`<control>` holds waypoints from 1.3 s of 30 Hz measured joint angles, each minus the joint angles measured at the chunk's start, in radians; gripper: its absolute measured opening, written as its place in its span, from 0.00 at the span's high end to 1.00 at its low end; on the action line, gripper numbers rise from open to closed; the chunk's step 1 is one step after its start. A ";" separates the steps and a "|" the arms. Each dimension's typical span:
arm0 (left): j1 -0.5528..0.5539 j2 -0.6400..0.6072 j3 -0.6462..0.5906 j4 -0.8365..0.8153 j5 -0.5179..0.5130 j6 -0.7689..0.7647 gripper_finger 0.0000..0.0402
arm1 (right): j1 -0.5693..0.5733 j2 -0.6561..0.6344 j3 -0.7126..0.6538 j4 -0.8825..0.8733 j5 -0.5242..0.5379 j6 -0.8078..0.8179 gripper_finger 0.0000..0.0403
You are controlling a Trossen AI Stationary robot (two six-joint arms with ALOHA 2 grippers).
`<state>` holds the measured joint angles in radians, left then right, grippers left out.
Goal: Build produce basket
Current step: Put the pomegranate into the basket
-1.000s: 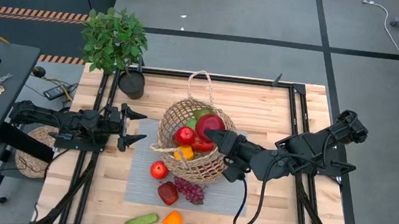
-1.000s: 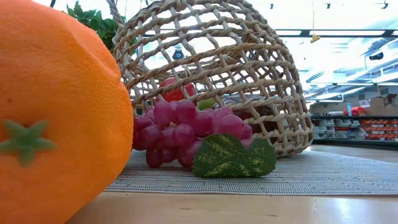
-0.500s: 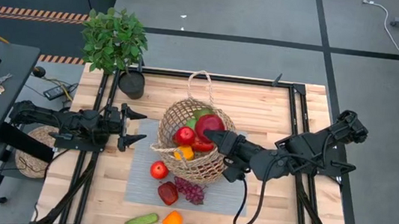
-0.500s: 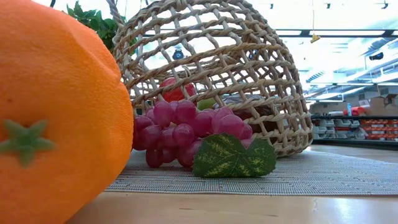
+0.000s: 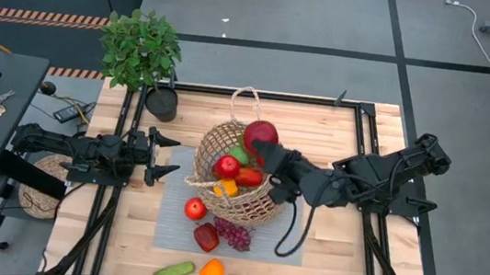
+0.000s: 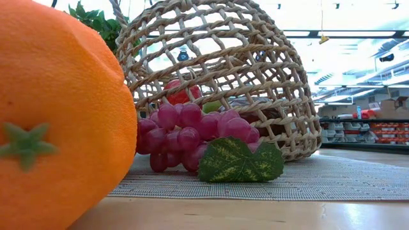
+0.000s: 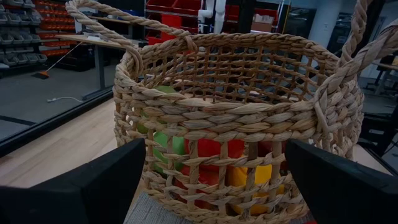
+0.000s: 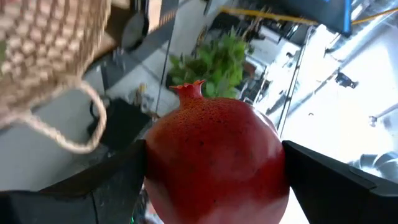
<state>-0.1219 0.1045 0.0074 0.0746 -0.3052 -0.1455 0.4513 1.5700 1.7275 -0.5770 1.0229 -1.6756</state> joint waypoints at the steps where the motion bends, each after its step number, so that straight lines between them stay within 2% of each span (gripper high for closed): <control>1: 0.000 0.000 0.000 0.000 0.000 0.000 0.02 | -0.005 0.000 0.000 0.000 0.005 -0.009 0.10; 5: 0.000 0.000 0.000 0.000 0.000 0.000 0.02 | -0.026 0.000 0.000 0.000 -0.002 -0.065 0.10; 11: 0.000 0.000 0.000 0.000 0.000 0.000 0.02 | -0.037 0.000 0.000 0.000 -0.072 -0.182 0.10; 14: 0.000 0.000 0.000 0.000 0.000 0.000 0.02 | -0.037 0.000 0.000 0.000 -0.103 -0.173 0.10; 16: 0.000 0.000 0.000 0.000 0.000 0.000 0.02 | -0.043 0.000 0.000 0.000 -0.140 -0.109 0.10; 24: 0.000 0.000 0.000 0.000 0.000 0.000 0.02 | -0.106 0.000 0.000 0.018 -0.418 0.478 0.10; 27: 0.000 0.000 0.000 0.000 0.000 0.000 0.02 | -0.135 0.000 0.000 0.022 -0.479 0.699 0.10; 31: 0.000 0.000 0.000 0.000 0.000 0.000 0.02 | -0.168 0.000 0.000 0.022 -0.497 1.051 0.10; 36: 0.000 0.000 0.000 0.000 0.000 0.000 0.02 | -0.202 0.000 0.000 0.022 -0.498 1.597 0.10; 39: 0.000 0.000 0.000 0.000 0.000 0.000 0.02 | -0.222 0.000 0.000 0.022 -0.498 1.772 0.10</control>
<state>-0.1218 0.1047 0.0072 0.0744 -0.3051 -0.1455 0.2298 1.5700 1.7275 -0.5549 0.5251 0.0961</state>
